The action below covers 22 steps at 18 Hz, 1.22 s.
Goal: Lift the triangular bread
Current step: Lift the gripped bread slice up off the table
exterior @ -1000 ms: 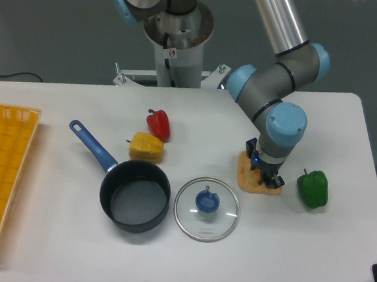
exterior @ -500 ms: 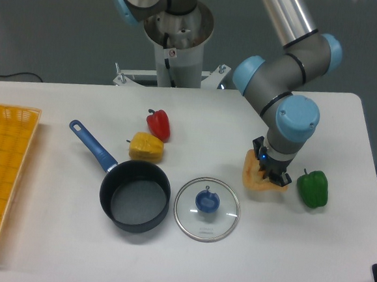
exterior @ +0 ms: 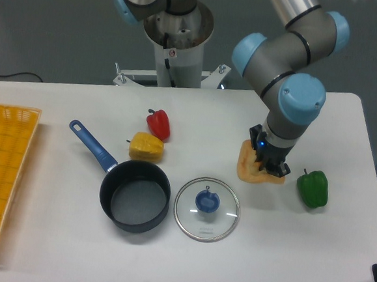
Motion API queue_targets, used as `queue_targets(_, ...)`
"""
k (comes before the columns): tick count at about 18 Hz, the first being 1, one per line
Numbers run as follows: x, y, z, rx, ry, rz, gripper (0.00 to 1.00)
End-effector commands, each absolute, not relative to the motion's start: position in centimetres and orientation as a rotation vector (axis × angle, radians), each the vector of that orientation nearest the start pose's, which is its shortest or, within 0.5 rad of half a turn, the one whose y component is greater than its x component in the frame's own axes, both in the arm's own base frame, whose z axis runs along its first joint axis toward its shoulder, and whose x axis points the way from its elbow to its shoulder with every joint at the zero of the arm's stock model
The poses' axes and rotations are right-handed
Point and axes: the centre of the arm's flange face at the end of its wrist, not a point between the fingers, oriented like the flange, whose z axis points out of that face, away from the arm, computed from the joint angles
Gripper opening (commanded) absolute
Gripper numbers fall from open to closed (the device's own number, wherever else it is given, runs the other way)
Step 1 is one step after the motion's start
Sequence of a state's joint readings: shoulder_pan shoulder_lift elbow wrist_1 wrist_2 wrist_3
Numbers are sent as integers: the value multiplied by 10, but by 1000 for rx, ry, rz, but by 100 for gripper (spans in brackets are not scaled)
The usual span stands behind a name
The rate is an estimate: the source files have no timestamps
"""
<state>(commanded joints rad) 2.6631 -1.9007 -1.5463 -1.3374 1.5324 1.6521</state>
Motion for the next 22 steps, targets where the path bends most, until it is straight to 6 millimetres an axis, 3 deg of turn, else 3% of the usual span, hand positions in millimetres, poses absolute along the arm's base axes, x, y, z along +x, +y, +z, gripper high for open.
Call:
queue_targets(4,-461,401,351,-2993,875,-148,12)
queue_targets(9,-445,418,350,-2990,894,-144,12)
queue_targets(22,-440,420,354,-3003,856,-133,13)
